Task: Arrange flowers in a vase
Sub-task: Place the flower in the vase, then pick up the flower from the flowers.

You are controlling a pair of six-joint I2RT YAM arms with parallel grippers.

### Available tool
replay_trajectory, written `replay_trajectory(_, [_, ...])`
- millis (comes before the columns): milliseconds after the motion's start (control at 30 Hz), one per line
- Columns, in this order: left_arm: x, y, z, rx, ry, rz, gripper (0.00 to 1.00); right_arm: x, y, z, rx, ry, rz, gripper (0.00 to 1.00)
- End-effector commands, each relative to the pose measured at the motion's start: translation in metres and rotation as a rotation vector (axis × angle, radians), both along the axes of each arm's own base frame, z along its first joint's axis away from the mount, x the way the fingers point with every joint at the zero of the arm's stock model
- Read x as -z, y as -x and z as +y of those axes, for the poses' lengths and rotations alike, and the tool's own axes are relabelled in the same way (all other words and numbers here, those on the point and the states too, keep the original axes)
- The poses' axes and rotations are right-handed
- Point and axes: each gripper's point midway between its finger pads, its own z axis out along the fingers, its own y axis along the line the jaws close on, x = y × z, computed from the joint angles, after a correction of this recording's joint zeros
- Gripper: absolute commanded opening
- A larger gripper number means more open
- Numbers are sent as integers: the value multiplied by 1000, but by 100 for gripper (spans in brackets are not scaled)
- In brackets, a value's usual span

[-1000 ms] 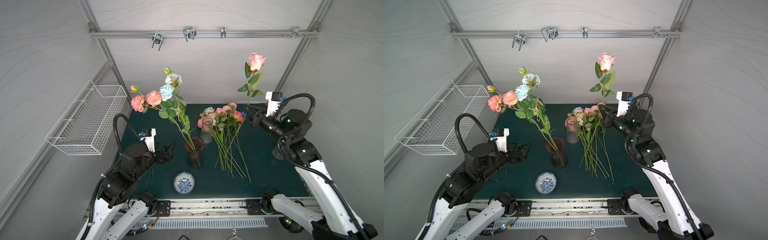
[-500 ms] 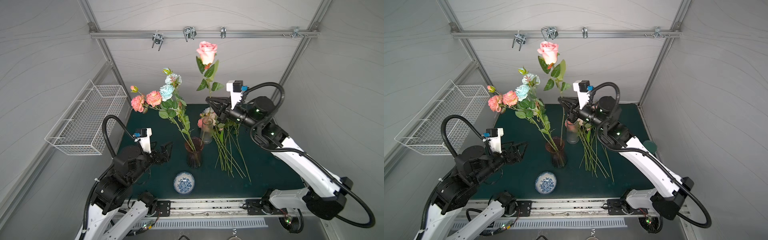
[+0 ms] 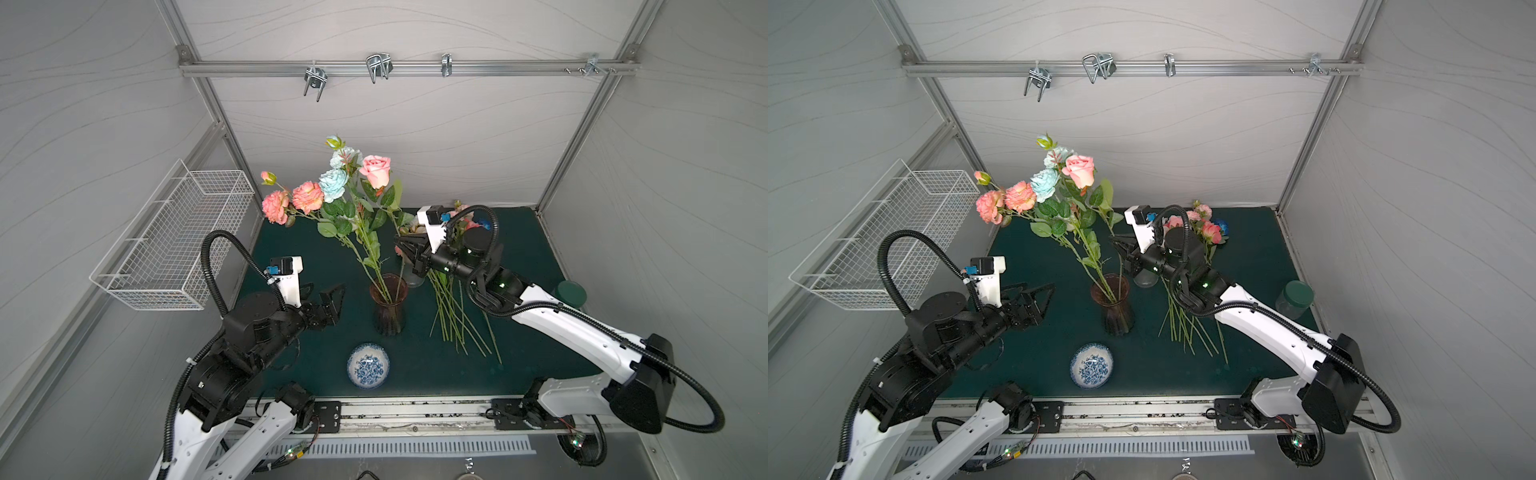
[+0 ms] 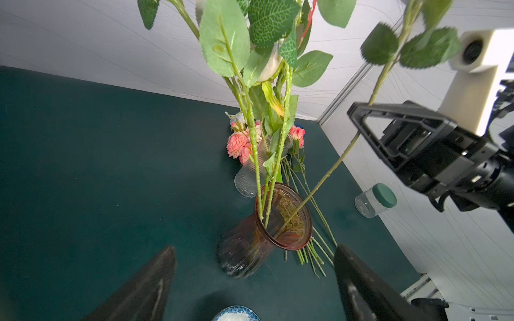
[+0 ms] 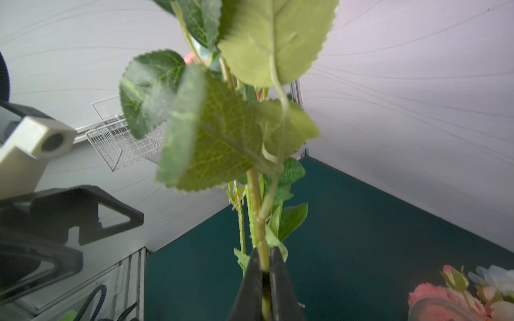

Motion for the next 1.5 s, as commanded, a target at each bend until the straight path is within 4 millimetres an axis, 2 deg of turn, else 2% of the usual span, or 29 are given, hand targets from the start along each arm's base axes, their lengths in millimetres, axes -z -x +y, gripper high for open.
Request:
replay_trajectory(0, [-12,0,-4,14,35,-31,91,6,10,-11,22,-5,0,30])
replay_trajectory(33, [-11,0,-4,15,36,-30,91,15,13,-15,27,8,23,41])
replay_trajectory(67, [-10,-1,-4,15,37,-28,91,22,16,-21,35,15,42,47])
replay_trajectory(133, [-7,-2,-6,18,37,-24,91,33,20,-33,64,27,78,52])
replay_trajectory(300, [-3,-5,-10,27,36,-14,91,60,33,-76,163,70,162,57])
replay_trajectory(367, [-3,-6,-11,30,34,-13,91,73,30,-97,226,102,201,58])
replay_trajectory(500, [2,-8,-10,26,28,-9,91,112,4,-152,407,140,363,64])
replay_trajectory(600, [5,-9,-11,26,29,-8,91,160,-28,-200,569,143,605,65])
replay_trajectory(667, [6,-10,-12,25,30,-3,91,194,-45,-223,658,165,748,63])
replay_trajectory(733, [6,-10,-12,27,30,-2,91,220,-61,-234,712,204,821,61])
replay_trajectory(833, [8,-9,-12,31,28,3,91,245,-80,-241,757,268,870,59])
replay_trajectory(933, [11,-8,-10,26,24,7,91,259,-96,-248,810,342,866,56])
replay_trajectory(1067, [14,-6,-9,25,18,10,91,272,-114,-246,816,407,879,55])
replay_trajectory(1200, [14,-6,-9,25,16,9,90,282,-132,-253,879,461,881,54])
replay_trajectory(1333, [15,-5,-8,23,14,12,91,294,-152,-259,914,516,892,44])
replay_trajectory(1467, [15,-3,-6,19,9,8,91,306,-167,-258,909,561,918,43])
